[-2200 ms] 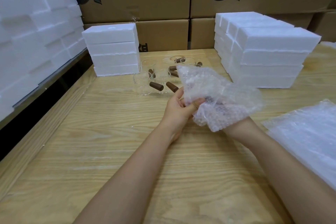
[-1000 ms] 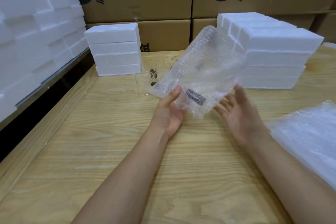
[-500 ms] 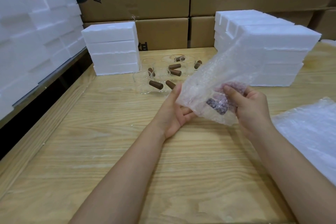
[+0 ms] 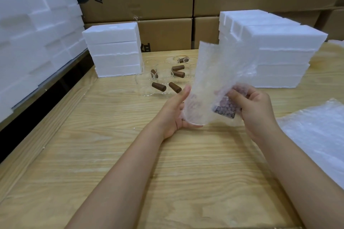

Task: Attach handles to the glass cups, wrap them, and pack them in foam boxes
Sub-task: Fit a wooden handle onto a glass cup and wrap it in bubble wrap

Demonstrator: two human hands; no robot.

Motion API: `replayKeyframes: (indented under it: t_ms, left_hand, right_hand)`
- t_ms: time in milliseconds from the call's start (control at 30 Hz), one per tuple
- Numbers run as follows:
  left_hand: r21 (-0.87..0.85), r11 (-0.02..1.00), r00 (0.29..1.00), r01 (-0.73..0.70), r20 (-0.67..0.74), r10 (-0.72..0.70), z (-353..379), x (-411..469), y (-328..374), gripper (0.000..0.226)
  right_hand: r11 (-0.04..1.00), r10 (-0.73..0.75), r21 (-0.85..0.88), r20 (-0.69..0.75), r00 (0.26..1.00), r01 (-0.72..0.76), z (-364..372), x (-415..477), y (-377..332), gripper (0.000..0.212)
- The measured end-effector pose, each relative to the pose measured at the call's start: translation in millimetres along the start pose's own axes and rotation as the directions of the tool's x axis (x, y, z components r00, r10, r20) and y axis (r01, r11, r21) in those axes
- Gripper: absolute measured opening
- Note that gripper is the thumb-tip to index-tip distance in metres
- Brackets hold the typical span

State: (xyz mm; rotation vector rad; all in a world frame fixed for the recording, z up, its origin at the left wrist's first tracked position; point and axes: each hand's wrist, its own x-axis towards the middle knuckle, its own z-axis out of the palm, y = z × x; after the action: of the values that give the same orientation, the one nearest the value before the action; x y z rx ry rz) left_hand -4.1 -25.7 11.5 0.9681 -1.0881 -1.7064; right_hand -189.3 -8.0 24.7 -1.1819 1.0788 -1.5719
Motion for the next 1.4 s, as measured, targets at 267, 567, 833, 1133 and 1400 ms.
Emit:
replayKeyframes:
  t_ms: [267, 567, 833, 1133, 1400]
  left_hand:
    - [0.217, 0.974, 0.986, -0.061, -0.139, 0.093, 16.8, 3.4, -3.1, 0.042]
    - [0.395, 0.826, 0.901, -0.402, 0.007, 0.434, 25.9, -3.0, -12.5, 0.052]
    - [0.295, 0.854, 0.903, -0.429, 0.144, 0.404, 33.6, -5.6, -14.6, 0.037]
    - [0.491, 0.773, 0.885, -0.402, -0.008, 0.466, 31.5, 0.0, -13.4, 0.045]
    - [0.514, 0.76, 0.89, -0.399, 0.016, 0.456, 35.7, -2.2, -16.1, 0.039]
  right_hand:
    - [0.996, -0.024, -0.08, 0.096, 0.995, 0.032, 2.8, -3.2, 0.5, 0.015]
    - [0.927, 0.214, -0.349, 0.19, 0.958, -0.138, 12.2, -6.4, 12.4, 0.031]
    - [0.81, 0.177, -0.571, 0.024, 0.984, -0.132, 12.9, -10.4, 22.1, 0.033]
    - [0.985, 0.171, -0.063, 0.439, 0.882, -0.159, 11.4, -6.7, 5.5, 0.023]
    - [0.923, 0.038, -0.381, 0.237, 0.971, 0.057, 20.1, -10.4, 11.6, 0.047]
